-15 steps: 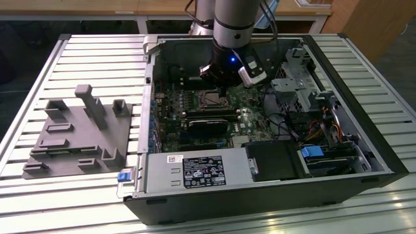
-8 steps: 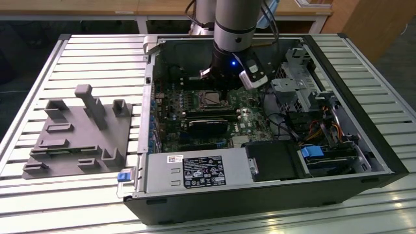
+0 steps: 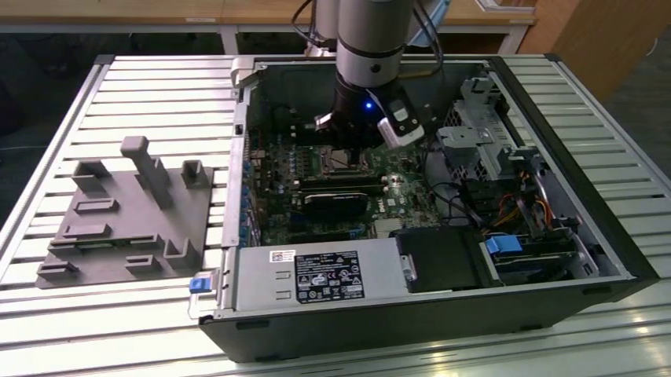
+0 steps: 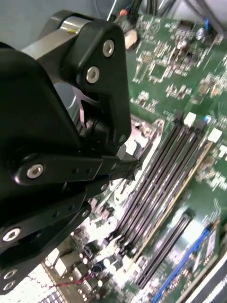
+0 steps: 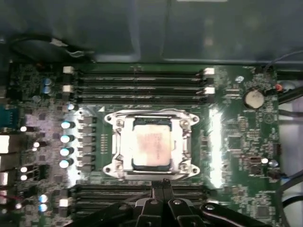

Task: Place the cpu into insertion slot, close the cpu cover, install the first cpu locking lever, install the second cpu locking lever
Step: 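Install the second cpu locking lever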

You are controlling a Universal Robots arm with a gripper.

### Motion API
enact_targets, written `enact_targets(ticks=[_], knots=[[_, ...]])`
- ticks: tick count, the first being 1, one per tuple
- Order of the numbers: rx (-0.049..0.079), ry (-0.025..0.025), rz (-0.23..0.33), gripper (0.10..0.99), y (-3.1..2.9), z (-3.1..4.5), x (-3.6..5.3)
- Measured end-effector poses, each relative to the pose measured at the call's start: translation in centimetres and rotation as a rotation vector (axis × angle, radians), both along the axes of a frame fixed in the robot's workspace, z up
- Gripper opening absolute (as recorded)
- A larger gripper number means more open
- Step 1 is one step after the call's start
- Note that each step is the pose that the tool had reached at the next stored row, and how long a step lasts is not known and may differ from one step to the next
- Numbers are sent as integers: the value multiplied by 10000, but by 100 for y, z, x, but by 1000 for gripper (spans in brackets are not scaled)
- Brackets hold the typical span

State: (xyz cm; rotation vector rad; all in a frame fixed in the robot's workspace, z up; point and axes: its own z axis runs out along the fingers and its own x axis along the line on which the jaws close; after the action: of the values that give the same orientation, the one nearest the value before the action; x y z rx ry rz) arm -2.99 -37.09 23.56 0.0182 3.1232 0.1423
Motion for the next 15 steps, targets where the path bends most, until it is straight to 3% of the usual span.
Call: enact_targets(ticks=[4, 9, 15], knots=[[-1, 0, 0, 106, -13, -5, -83], [13, 20, 0, 106, -16, -77, -92], [154, 21, 1, 106, -81, -112, -149]])
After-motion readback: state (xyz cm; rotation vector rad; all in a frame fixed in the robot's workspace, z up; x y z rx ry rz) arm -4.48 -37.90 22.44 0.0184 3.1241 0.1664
